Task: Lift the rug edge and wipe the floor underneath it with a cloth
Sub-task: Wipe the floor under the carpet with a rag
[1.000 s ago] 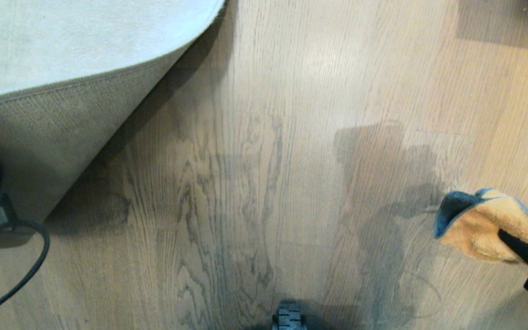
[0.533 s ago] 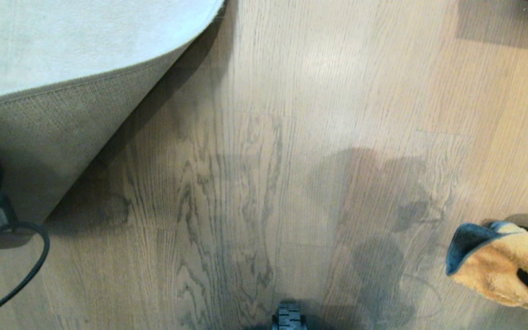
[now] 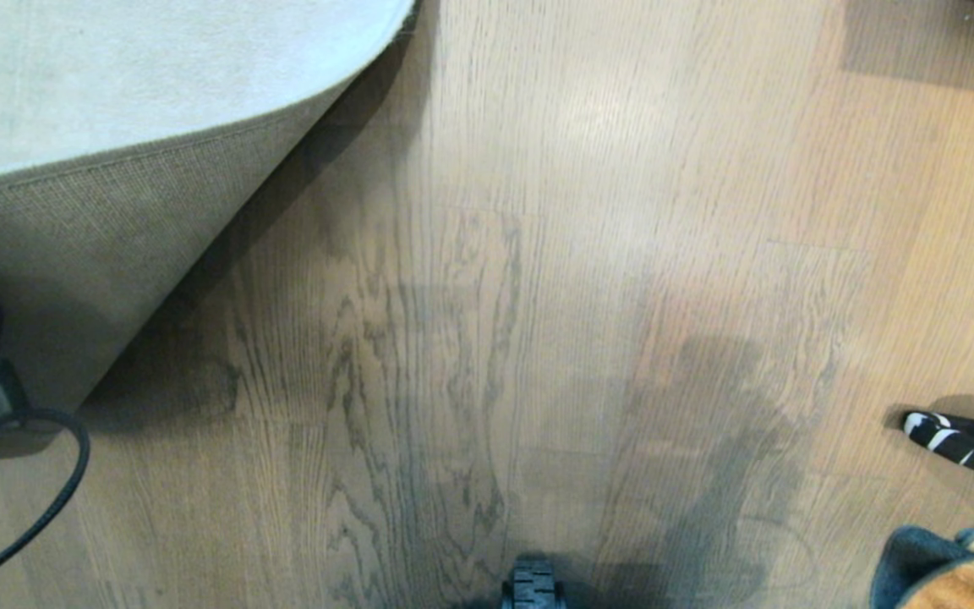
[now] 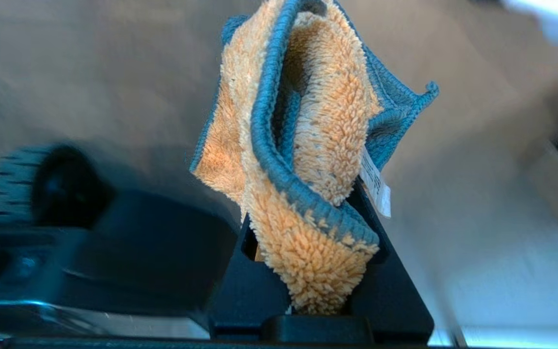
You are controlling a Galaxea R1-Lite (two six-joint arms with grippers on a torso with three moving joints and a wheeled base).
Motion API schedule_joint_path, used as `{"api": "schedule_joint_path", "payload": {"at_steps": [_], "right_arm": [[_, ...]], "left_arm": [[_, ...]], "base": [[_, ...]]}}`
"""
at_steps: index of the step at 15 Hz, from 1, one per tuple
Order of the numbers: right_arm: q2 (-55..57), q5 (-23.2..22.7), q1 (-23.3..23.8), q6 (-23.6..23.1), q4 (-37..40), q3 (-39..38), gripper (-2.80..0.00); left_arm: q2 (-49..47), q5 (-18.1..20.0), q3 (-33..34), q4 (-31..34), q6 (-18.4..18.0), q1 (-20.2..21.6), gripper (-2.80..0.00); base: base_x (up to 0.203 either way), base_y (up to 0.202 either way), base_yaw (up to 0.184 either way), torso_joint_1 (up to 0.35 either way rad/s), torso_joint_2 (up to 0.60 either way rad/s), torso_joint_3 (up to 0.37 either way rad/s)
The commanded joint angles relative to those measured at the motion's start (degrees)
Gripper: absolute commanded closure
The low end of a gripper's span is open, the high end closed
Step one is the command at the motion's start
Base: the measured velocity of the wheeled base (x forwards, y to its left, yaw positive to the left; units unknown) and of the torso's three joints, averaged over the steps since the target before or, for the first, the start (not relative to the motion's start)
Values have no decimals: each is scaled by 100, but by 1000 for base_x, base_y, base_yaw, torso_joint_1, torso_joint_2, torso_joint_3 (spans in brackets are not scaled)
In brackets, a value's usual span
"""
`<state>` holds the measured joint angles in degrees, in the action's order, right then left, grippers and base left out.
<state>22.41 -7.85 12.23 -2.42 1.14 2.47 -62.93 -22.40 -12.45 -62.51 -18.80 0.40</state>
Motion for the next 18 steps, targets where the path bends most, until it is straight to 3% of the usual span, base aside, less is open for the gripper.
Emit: {"api": "schedule_joint_path", "payload": {"at_steps": [1,2,4,5,8,18], "right_arm": [[-604,457,-1,62,439,124,0],[-613,763,-1,25,391,62,0],[-615,950,-1,-48,-39,-166,0],[-615,936,-1,-126,-430,-247,0],[-615,679,-1,-181,-395,-247,0],[-615,679,-1,-145,-400,-247,0]], "left_arm": [[2,-10,41,-42,-9,-5,0],[9,-10,41,-42,-9,-14,0],[9,-19,76,-138,-18,-31,0],[17,-11,143,-225,-26,-31,0],[17,-10,261,-385,-36,-31,0],[53,-1,234,-394,-36,-159,0]], "base": [[0,0,0,0,0,0],[0,0,0,0,0,0],[0,0,0,0,0,0],[0,0,0,0,0,0],[0,0,0,0,0,0],[0,0,0,0,0,0]]}}
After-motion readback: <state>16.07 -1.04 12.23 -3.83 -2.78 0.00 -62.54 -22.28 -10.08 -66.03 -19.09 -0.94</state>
